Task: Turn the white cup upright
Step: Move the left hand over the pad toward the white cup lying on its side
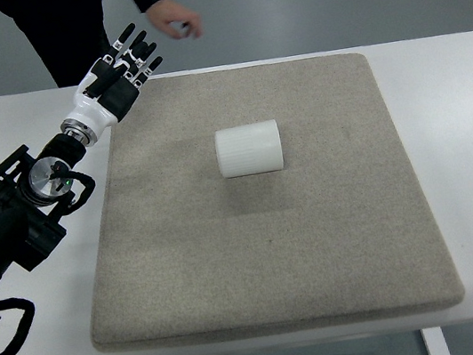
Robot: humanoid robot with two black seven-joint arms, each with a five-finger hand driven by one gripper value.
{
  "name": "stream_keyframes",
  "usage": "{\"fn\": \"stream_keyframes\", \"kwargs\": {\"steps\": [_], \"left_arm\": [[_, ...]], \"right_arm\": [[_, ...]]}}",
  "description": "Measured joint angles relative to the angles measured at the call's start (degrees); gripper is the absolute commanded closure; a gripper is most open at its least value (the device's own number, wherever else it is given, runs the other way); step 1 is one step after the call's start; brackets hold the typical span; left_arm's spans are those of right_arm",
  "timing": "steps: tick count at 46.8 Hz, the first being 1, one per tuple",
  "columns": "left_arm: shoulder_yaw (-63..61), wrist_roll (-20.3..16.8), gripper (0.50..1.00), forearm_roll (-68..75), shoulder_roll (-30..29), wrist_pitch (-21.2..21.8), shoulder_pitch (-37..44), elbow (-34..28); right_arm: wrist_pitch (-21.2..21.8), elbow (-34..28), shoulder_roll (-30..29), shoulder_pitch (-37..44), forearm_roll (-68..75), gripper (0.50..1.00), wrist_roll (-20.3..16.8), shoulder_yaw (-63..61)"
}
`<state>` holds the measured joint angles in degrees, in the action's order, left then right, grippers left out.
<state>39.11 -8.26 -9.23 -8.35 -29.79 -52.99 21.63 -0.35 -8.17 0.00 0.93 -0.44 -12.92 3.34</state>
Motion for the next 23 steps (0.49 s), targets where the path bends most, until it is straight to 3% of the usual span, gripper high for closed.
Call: {"fn": "stream_keyframes", "kwargs": {"steps": [23], "left_arm": [[0.0,0.0,0.506,-0.1,0.1,0.0,-0.1,0.8]], "right_arm": [[0.0,0.0,0.0,0.0,0.0,0.57,0.0,0.0]]}}
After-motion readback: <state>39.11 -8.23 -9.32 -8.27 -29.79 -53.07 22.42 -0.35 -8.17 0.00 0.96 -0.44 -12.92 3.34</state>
